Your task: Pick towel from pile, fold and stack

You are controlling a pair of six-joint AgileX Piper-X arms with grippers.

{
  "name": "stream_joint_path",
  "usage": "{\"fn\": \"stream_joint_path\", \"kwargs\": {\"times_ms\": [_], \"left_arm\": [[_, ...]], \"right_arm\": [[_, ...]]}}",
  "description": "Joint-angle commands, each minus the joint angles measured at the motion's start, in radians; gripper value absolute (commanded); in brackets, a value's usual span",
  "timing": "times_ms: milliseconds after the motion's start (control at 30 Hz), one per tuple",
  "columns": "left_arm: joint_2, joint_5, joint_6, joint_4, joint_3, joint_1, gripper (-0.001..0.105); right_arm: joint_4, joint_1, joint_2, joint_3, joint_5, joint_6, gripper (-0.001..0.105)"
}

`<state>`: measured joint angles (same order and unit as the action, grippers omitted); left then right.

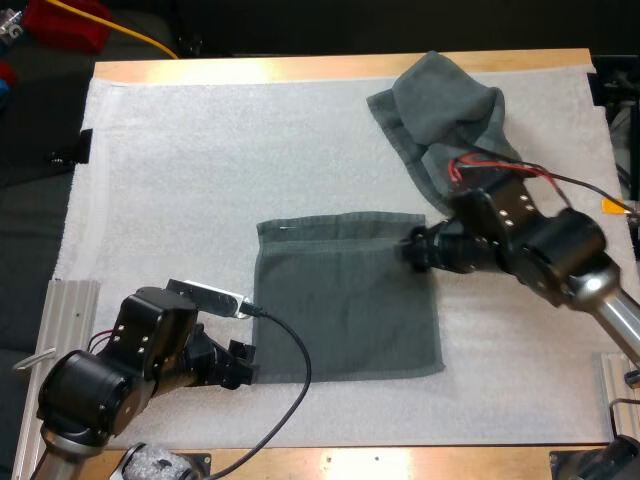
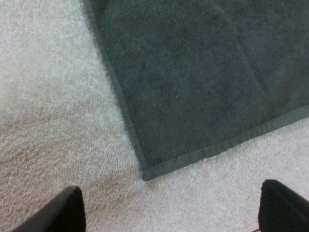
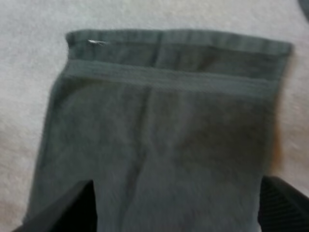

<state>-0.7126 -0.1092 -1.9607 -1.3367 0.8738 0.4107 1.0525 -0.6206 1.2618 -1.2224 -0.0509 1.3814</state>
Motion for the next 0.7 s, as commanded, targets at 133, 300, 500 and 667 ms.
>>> {"fn": "stream_joint_path", "kwargs": {"times_ms": [133, 300, 500, 667], "left_arm": [[0.013, -0.088, -0.003, -0.012, 0.003, 0.005, 0.07], [0.013, -0.089, -0.001, -0.024, 0.003, 0.005, 0.07], [0.013, -0.089, -0.001, -0.053, 0.003, 0.005, 0.07], [0.013, -0.089, -0.001, -0.058, 0.003, 0.005, 0.07]], "right_arm": [[0.093, -0.002, -0.091, -0.009, 0.033, 0.011, 0.067], [0.15, -0.002, -0.161, -0.005, 0.051, 0.001, 0.067], [0.15, -0.002, -0.263, 0.117, 0.051, -0.051, 0.067], [0.129, -0.002, -0.358, 0.267, 0.031, -0.099, 0.067]]}}
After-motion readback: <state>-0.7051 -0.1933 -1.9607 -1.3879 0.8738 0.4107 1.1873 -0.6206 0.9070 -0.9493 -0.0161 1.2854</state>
